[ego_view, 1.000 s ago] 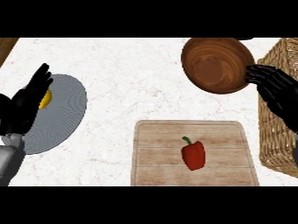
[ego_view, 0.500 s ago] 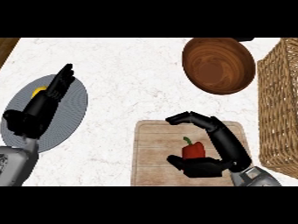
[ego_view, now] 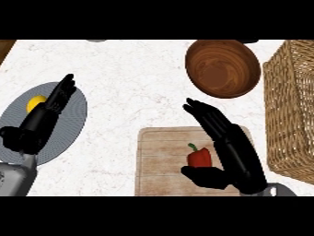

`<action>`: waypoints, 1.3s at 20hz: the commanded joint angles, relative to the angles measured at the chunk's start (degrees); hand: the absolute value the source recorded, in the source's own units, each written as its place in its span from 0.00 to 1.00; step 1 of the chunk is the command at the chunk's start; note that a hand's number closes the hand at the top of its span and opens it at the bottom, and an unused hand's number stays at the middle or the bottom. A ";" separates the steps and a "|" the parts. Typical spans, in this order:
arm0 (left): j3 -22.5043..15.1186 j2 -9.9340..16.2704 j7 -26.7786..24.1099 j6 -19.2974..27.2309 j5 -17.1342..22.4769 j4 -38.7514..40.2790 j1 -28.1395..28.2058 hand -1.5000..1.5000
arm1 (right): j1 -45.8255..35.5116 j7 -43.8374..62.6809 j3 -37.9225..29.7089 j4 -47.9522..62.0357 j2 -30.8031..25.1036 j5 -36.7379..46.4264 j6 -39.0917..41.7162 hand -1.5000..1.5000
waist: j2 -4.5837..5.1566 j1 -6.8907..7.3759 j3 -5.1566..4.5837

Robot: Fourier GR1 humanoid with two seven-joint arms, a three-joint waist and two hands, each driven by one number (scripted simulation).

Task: Pick the bell pepper from the cutting board and place it in the basket

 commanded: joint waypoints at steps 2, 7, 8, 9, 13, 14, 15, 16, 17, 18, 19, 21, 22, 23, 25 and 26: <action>-0.89 -0.95 0.42 0.83 -0.64 -1.73 1.18 0.50 | -6.46 17.79 -1.72 -5.71 -8.47 9.22 12.35 0.00 | -0.29 0.07 -0.17; -0.44 0.05 1.92 -0.27 -0.06 -3.10 1.06 0.50 | -6.16 31.58 2.61 -15.60 -11.62 1.39 32.15 0.00 | 0.07 0.27 0.03; -0.07 -0.53 2.05 0.15 0.10 -2.97 0.03 0.50 | -8.24 35.93 2.91 -16.71 -9.37 -0.71 35.34 0.00 | 0.35 0.73 0.02; -0.53 -0.46 1.85 -0.14 0.34 -4.26 2.10 0.50 | -8.73 36.56 -0.37 -19.81 -12.29 -5.80 39.31 0.00 | 0.16 0.84 0.01; -0.04 -0.17 0.51 -0.66 -0.88 -3.44 2.52 0.50 | -9.02 48.32 -3.62 -27.17 -11.01 -16.74 47.42 0.00 | 0.79 1.13 0.20; 0.20 -0.80 2.14 -0.36 -0.32 -2.92 0.41 0.50 | -10.57 52.59 -6.14 -30.96 -10.70 -20.55 48.44 0.00 | 0.68 0.53 0.14; 0.43 -1.31 2.21 -0.30 -0.96 -1.33 -1.25 0.50 | -9.95 53.29 -6.16 -31.78 -11.47 -21.96 49.13 0.00 | 0.90 0.61 0.21; 0.42 -0.51 2.07 -0.70 -1.21 -3.13 0.20 0.50 | -11.27 55.96 -8.10 -32.00 -11.37 -24.42 48.91 0.00 | 0.85 1.04 0.20; 0.80 -0.27 1.97 -1.09 -1.12 -3.69 1.41 0.50 | -10.12 55.73 -8.73 -32.80 -12.60 -25.34 48.59 0.00 | 0.90 1.20 0.25; 0.69 -0.88 0.37 -1.05 -0.79 -4.82 3.74 0.50 | -7.97 54.71 -11.65 -35.33 -15.79 -27.80 48.45 0.00 | 0.83 1.07 0.26; 0.81 -1.05 0.56 -1.85 -1.66 -1.43 0.08 0.50 | -10.90 56.43 -12.39 -33.80 -14.57 -29.00 47.74 0.00 | 1.02 1.02 0.24; -1.18 -2.81 -0.64 -0.97 -2.47 -5.10 3.80 0.50 | -9.91 56.57 -13.87 -35.25 -17.53 -30.77 47.31 0.00 | 0.90 1.35 0.24; 0.76 -2.55 3.73 -1.48 -1.46 -3.29 -1.96 0.50 | -12.02 53.81 -12.52 -30.48 -15.44 -28.50 46.65 0.00 | 1.12 1.50 0.29; 2.12 -0.87 3.61 -2.36 -1.70 -2.95 -1.89 0.50 | -9.08 52.55 -10.56 -31.34 -15.51 -25.76 45.85 0.00 | 1.10 1.42 0.32; 1.62 -2.92 1.21 -2.23 -2.41 -0.77 -0.59 0.50 | -3.44 49.93 -11.63 -35.08 -17.29 -23.68 45.03 0.00 | 1.10 1.01 0.35; 1.98 -2.37 -0.27 -2.76 -2.80 -2.32 2.09 0.50 | -4.95 49.01 -15.62 -32.56 -17.26 -26.91 45.82 0.00 | 1.12 1.45 0.34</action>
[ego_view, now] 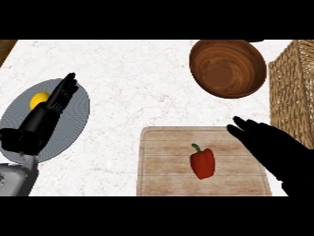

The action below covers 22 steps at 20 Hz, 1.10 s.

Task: Pick the bell pepper from the cutting board and place it in the basket

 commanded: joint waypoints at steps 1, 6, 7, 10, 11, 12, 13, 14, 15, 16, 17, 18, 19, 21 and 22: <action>-0.10 -2.13 3.19 0.77 -1.42 -1.14 -2.22 0.50 | 0.90 4.57 2.66 1.84 3.71 5.07 0.40 0.00 | 0.12 0.37 0.06; 1.47 -2.62 -1.20 -1.45 -2.52 2.07 -1.08 0.50 | 4.37 -3.93 5.12 8.31 9.87 15.38 -3.36 0.00 | 0.21 0.45 0.08; 0.23 -3.67 2.46 -0.21 -3.01 -3.05 0.19 0.50 | 4.65 -3.92 6.21 8.58 10.75 17.11 -2.62 0.00 | 0.13 0.59 0.09; 1.41 -3.93 -0.93 -2.07 -2.83 -1.32 2.16 0.50 | 9.76 -10.66 8.13 10.37 12.67 24.32 -6.29 0.00 | 0.14 0.47 0.09; 1.65 -3.86 0.61 -1.55 -3.93 -1.22 0.42 0.50 | 9.82 -16.35 6.52 15.10 12.25 25.84 -7.18 0.00 | 0.19 0.48 0.11; 2.71 -2.81 2.92 -3.44 -2.13 -1.97 -0.10 0.50 | 14.29 -17.66 9.39 13.22 12.07 29.29 -9.23 0.00 | 0.14 0.29 0.12; 3.11 -3.12 2.42 -2.86 -3.42 -2.24 0.58 0.50 | 14.12 -22.02 6.06 16.05 10.90 28.34 -8.74 0.00 | 0.16 0.37 0.11; 4.43 -3.40 -2.14 -4.20 -2.69 4.43 -1.18 0.50 | 14.64 -20.37 11.54 17.41 13.49 33.55 -11.84 0.00 | 0.23 0.17 0.09; 1.44 -4.58 1.82 -1.30 -4.78 -3.45 2.19 0.50 | 15.31 -27.09 9.34 22.88 11.91 33.92 -14.29 0.00 | 0.17 0.62 0.14; 4.01 -3.47 -0.04 -4.62 -3.51 -0.53 1.87 0.50 | 13.15 -22.81 10.05 21.50 15.39 34.95 -12.39 0.00 | 0.17 0.49 0.08; 3.74 -3.97 -1.30 -4.96 -3.94 -0.56 3.06 0.50 | 12.15 -23.66 9.66 24.33 16.05 35.00 -11.80 0.00 | 0.18 0.57 0.08; 4.16 -3.21 5.22 -4.36 -3.10 -6.52 1.96 0.50 | 13.34 -27.46 6.90 25.87 14.35 34.01 -12.63 0.00 | 0.14 0.61 0.10; 5.15 -4.92 -0.22 -4.98 -4.19 -0.16 1.18 0.50 | 18.07 -27.77 6.16 20.48 12.26 34.68 -11.82 0.00 | 0.15 0.20 0.08; 7.20 -3.07 2.35 -7.95 -2.47 -2.99 2.13 0.50 | 16.16 -29.38 6.52 24.23 15.87 36.68 -12.76 0.00 | 0.14 0.43 0.08; 7.16 -4.40 -0.69 -7.61 -4.23 -0.60 1.44 0.50 | 14.59 -27.53 7.22 23.64 18.20 37.49 -11.21 0.00 | 0.16 0.40 0.07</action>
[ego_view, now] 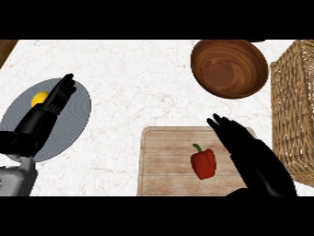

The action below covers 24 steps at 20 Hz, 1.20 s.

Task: Pick the bell pepper from the cutting board and place it in the basket

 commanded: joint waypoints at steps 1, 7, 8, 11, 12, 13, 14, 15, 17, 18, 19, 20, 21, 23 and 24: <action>-2.08 -4.37 -2.54 1.82 -4.68 3.26 0.15 0.50 | -1.42 -2.66 -0.09 3.41 3.57 2.13 0.87 0.00 | 0.03 -0.03 -0.03; 1.96 -3.94 0.21 -1.31 -3.85 2.57 -2.28 0.50 | 1.26 -5.60 -0.53 1.39 7.37 3.61 1.73 0.00 | 0.00 -0.11 -0.02; 3.29 -2.77 2.25 -2.65 -2.37 -1.13 -0.71 0.50 | 1.32 -7.40 -4.65 0.52 5.67 1.20 3.36 0.00 | -0.02 -0.03 -0.02; 2.12 -4.01 3.53 -1.84 -4.73 -3.18 0.15 0.50 | 5.51 -4.91 0.45 -1.97 6.58 6.14 3.79 0.00 | -0.05 -0.06 -0.02; 1.64 -6.17 4.84 0.09 -4.93 -0.34 -4.72 0.50 | 1.32 0.02 -0.28 -2.23 8.82 4.79 7.57 0.00 | -0.01 -0.13 -0.03; 2.26 -5.84 2.11 -1.35 -5.56 -0.05 -1.58 0.50 | 4.75 -1.59 1.35 -3.52 8.78 8.36 5.05 0.00 | -0.03 -0.13 -0.03; 3.85 -3.68 1.15 -4.23 -3.09 -2.35 1.37 0.50 | 3.31 -0.23 2.00 -1.64 9.67 8.81 6.08 0.00 | -0.04 0.05 -0.03; 1.83 -6.41 -1.82 -1.71 -6.73 1.51 0.62 0.50 | 0.40 -0.93 0.66 1.60 11.27 8.83 6.18 0.00 | 0.01 0.02 -0.03; 2.09 -5.20 0.64 -3.45 -4.87 -5.36 5.82 0.50 | 3.30 -4.36 -3.16 0.22 6.80 7.66 6.41 0.00 | -0.07 0.20 -0.02; 2.39 -6.57 -3.93 -2.46 -7.50 1.91 2.01 0.50 | 1.89 -5.15 -1.83 3.19 8.81 9.18 6.36 0.00 | 0.01 -0.01 -0.03; 3.17 -6.03 0.85 -2.87 -6.72 0.45 -2.09 0.50 | 3.16 -5.86 0.03 4.63 9.71 11.27 4.48 0.00 | 0.00 -0.08 -0.02; 3.99 -6.52 1.76 -3.23 -5.46 0.64 -0.52 0.50 | 3.31 -7.87 -2.73 5.15 8.56 10.62 4.25 0.00 | 0.00 -0.05 -0.02; 4.22 -5.44 4.28 -4.22 -4.67 -5.23 2.00 0.50 | 2.16 -5.57 -0.32 5.67 10.86 13.00 4.46 0.00 | -0.04 0.13 -0.02; 2.30 -7.50 -0.09 -3.39 -7.69 -4.31 4.84 0.50 | 0.61 -5.18 -2.40 5.06 11.50 11.69 7.97 0.00 | -0.03 0.09 -0.03; 1.20 -9.39 0.56 -0.72 -9.58 -3.15 2.30 0.50 | -0.42 -2.55 1.30 6.90 14.89 14.31 6.83 0.00 | -0.02 0.06 -0.03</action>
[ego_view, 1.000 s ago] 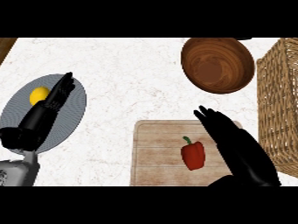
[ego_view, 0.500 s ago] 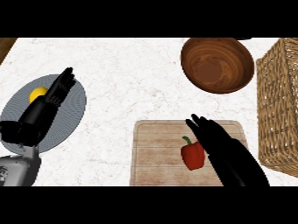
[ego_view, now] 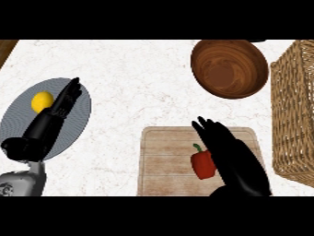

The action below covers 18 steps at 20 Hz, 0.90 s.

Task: Pick the bell pepper from the cutting board and place it in the basket

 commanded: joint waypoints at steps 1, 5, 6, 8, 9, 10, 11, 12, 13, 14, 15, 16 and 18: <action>3.11 1.23 4.10 -2.40 2.64 -2.97 -1.21 0.50 | 2.32 -3.82 1.27 3.47 0.56 3.68 -3.78 0.00 | -0.01 -0.03 0.01; 3.91 1.30 -0.26 -4.10 1.50 0.99 -0.30 0.50 | 0.22 -3.93 0.55 9.32 3.85 5.68 -5.19 0.00 | 0.04 0.04 0.00; 2.86 -0.71 -1.64 -2.67 -0.15 3.26 -1.50 0.50 | -1.00 -2.55 -0.77 8.62 4.29 4.89 -1.81 0.00 | 0.04 -0.05 -0.01; 4.71 1.09 1.42 -3.65 0.61 2.77 -4.39 0.50 | -2.21 -2.78 -0.12 11.79 5.55 6.63 -2.67 0.00 | 0.04 -0.02 0.00; 4.31 0.58 -1.23 -4.33 0.31 1.64 -1.06 0.50 | 1.41 -3.41 0.02 8.99 3.41 7.20 -2.51 0.00 | 0.00 -0.06 0.00; 2.72 -1.93 1.86 -1.77 -0.75 1.61 -3.88 0.50 | 0.85 -3.91 -2.42 7.32 2.20 5.36 0.01 0.00 | 0.00 -0.15 0.00; 3.77 -0.79 -0.96 -3.36 -1.07 4.37 -3.20 0.50 | -0.13 -4.41 -3.84 7.19 2.31 5.57 0.40 0.00 | 0.02 -0.14 -0.01; 2.58 -1.31 0.04 -2.40 -2.23 1.93 -2.13 0.50 | 2.09 -5.35 -0.86 11.90 3.33 7.59 -3.39 0.00 | 0.01 -0.07 0.00; 4.13 -0.53 -0.41 -4.53 -0.59 2.88 -2.19 0.50 | 2.04 -6.11 -2.80 10.49 2.83 6.90 -2.20 0.00 | 0.01 -0.09 0.00; 3.56 -1.57 -0.53 -3.65 -1.06 0.04 0.05 0.50 | 0.66 -5.45 -3.87 10.88 3.66 6.76 -0.95 0.00 | 0.00 -0.01 0.00; 4.43 -0.99 -3.63 -4.01 -1.14 4.75 -0.59 0.50 | 5.16 -7.87 -0.49 12.55 2.14 9.21 -6.04 0.00 | 0.02 -0.14 0.00; 3.14 -2.17 3.28 -2.78 -0.96 -1.91 -1.58 0.50 | -1.73 -2.91 -1.16 14.35 7.21 9.53 -1.75 0.00 | 0.00 0.09 0.00; 3.93 -1.73 2.84 -3.86 -0.64 -1.39 -1.83 0.50 | 2.96 -4.83 -0.32 13.20 6.34 9.00 -2.69 0.00 | -0.01 -0.06 0.00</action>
